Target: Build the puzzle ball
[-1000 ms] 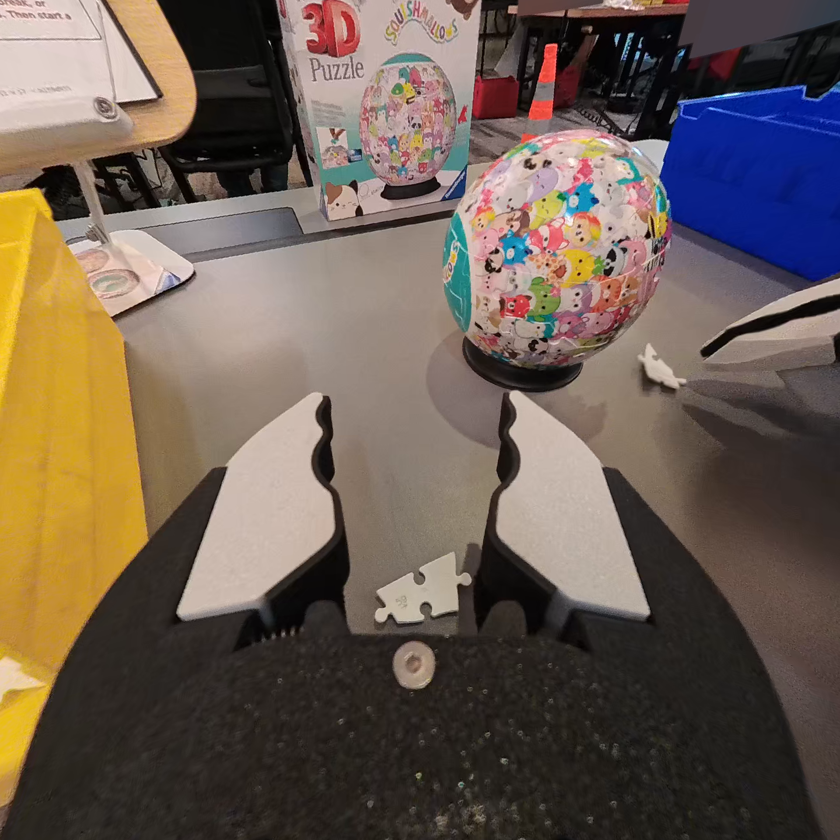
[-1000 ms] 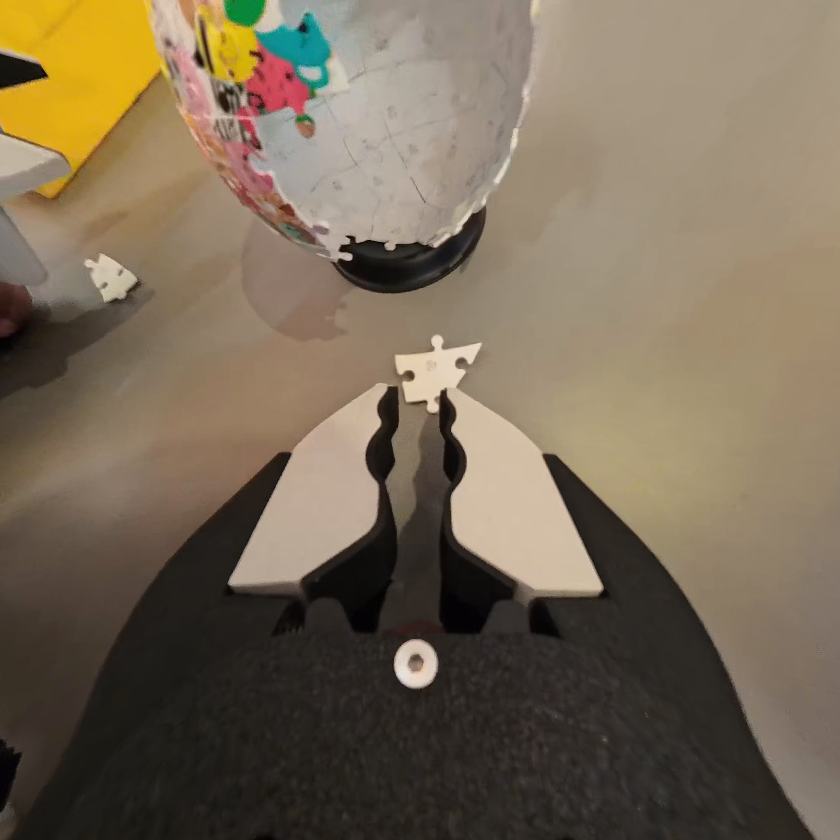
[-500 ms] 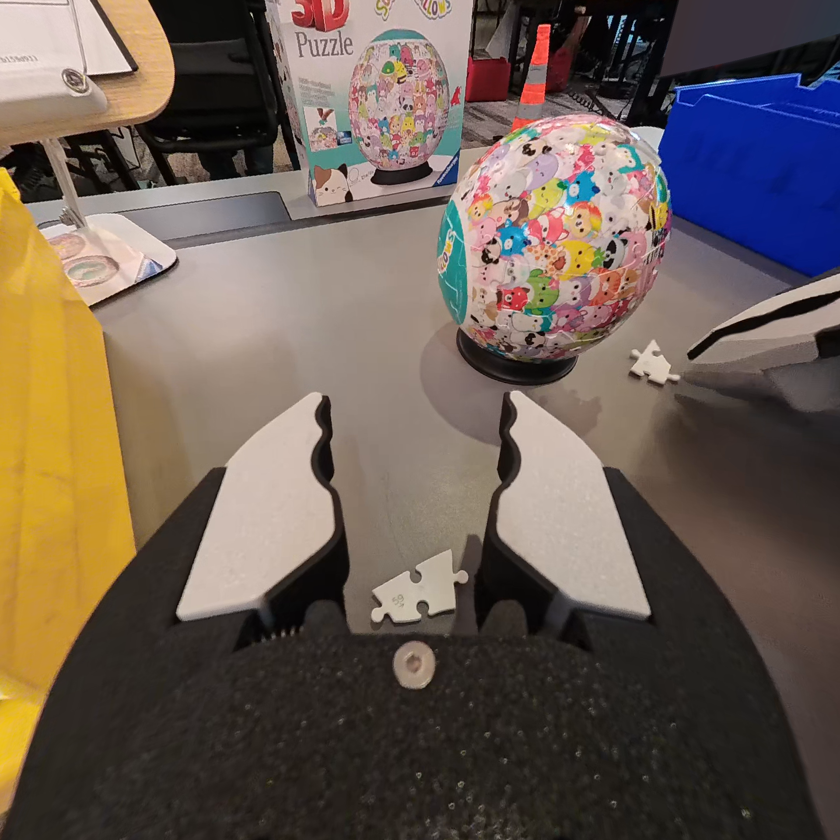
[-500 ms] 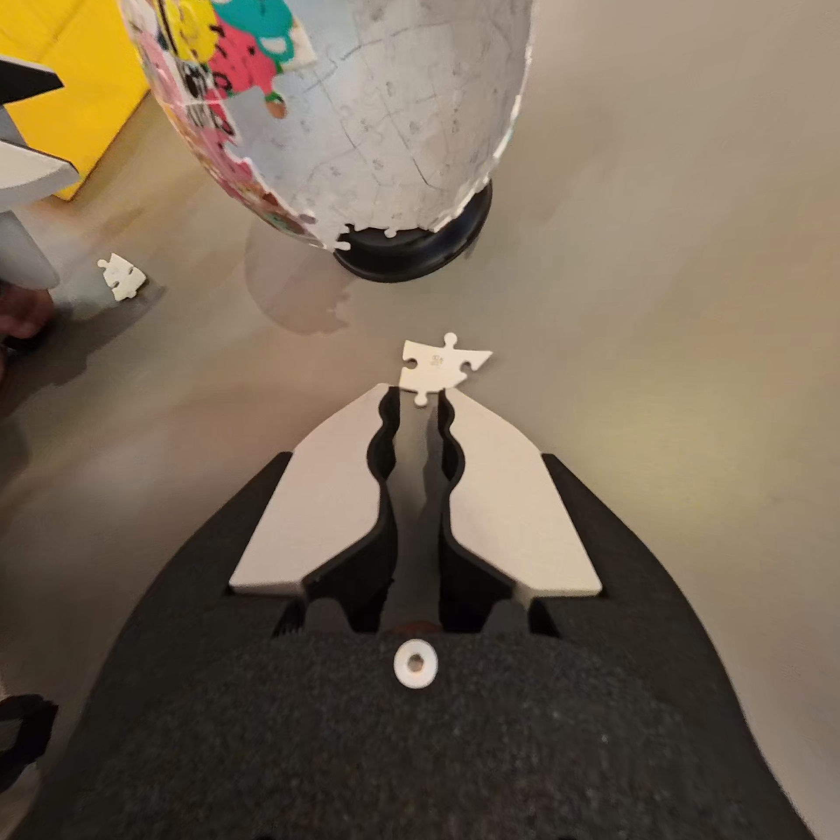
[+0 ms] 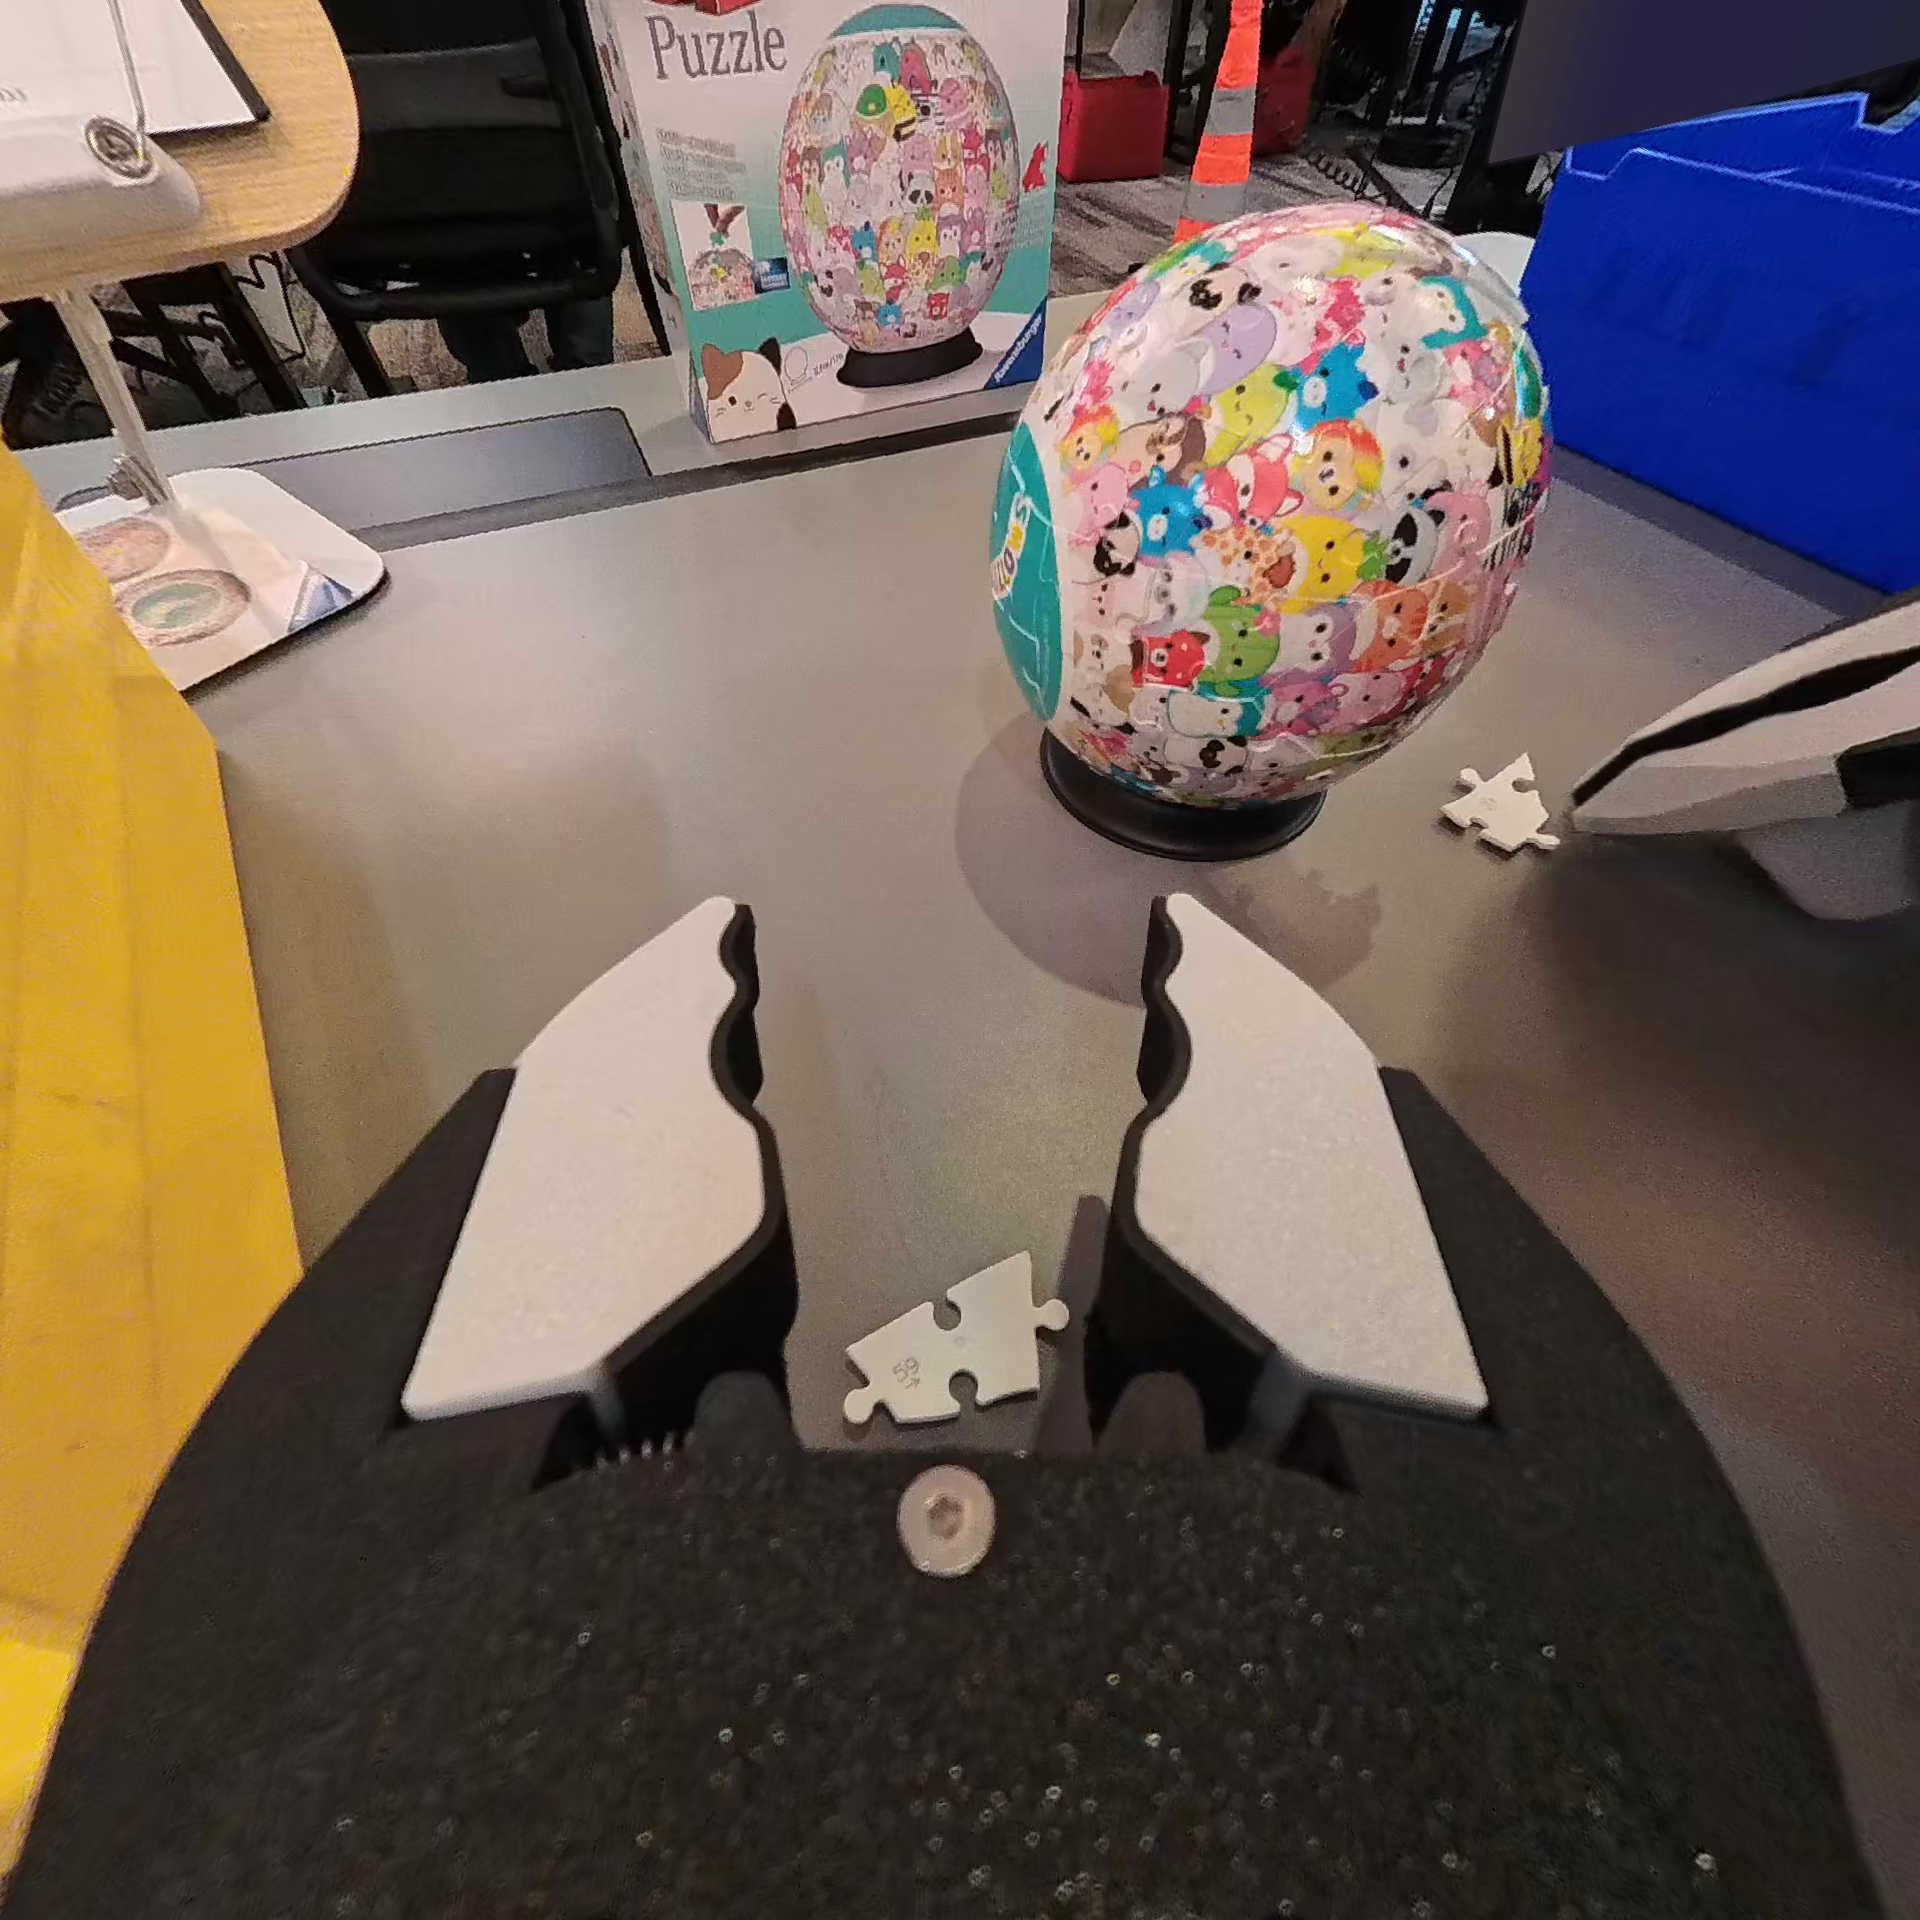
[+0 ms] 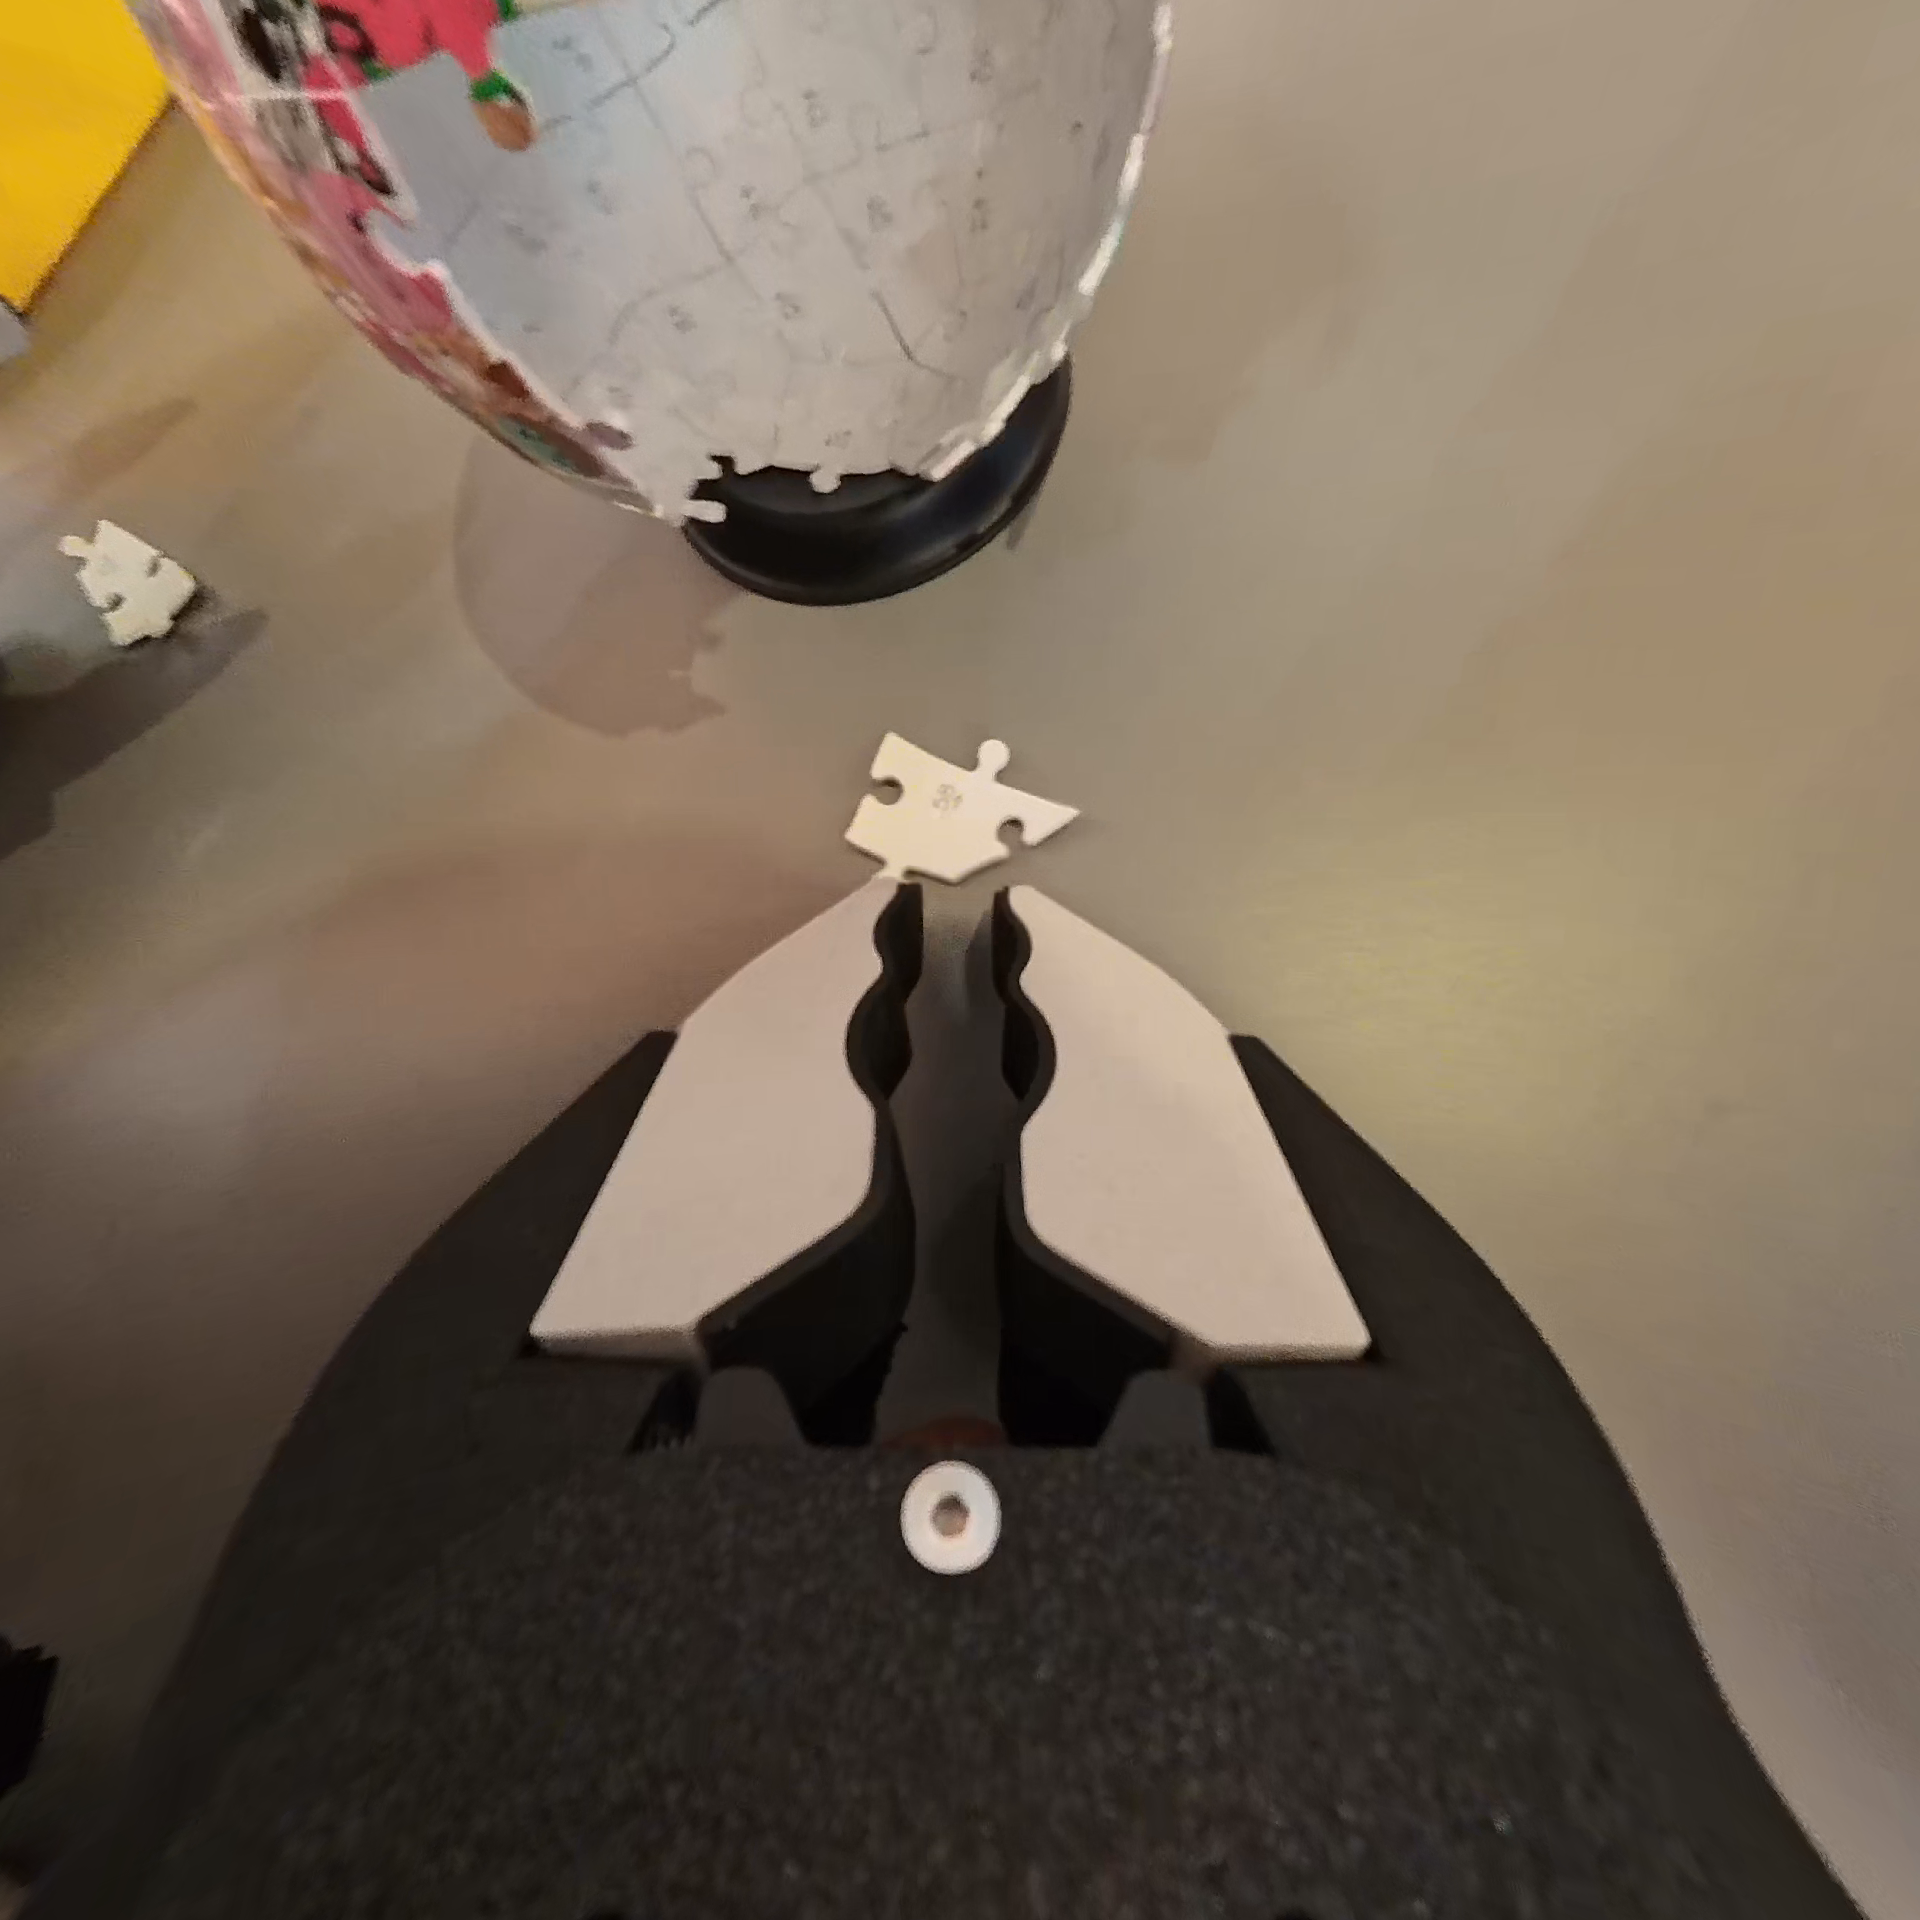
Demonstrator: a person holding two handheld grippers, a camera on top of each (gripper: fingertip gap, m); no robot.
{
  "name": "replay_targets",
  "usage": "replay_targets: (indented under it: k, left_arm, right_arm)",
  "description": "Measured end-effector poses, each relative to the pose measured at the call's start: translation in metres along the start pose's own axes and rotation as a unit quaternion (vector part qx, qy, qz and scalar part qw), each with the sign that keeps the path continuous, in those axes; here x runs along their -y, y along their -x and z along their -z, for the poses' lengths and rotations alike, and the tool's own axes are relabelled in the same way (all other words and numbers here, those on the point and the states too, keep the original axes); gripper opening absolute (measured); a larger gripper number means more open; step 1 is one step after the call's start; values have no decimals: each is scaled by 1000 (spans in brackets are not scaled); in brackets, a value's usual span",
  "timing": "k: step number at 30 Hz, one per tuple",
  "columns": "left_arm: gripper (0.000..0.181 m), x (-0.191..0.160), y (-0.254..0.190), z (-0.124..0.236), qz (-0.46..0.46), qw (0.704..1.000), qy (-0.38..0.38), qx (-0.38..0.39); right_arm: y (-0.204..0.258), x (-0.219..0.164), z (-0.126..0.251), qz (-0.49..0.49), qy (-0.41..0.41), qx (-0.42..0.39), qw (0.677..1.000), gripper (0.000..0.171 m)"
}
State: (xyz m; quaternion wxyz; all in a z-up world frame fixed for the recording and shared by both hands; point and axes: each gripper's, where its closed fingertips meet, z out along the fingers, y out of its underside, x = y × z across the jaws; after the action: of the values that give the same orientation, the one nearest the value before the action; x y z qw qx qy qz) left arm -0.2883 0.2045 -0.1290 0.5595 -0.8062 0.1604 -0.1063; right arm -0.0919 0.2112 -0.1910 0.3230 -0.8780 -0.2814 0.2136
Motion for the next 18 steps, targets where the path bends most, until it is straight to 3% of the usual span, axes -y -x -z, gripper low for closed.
replay_targets:
  k: [8,11,18]
  left_arm:
    - [70,1,1,1,3,1000,-4,0]
    - [70,1,1,1,4,1000,-3,-1]
    - [71,0,0,0,5,1000,1,-4]
  right_arm:
    - [10,11,2,41,-27,-3,999,17]
    - [27,17,4,75,-46,17,996,11]
    - [29,9,-4,56,-25,30,998,17]
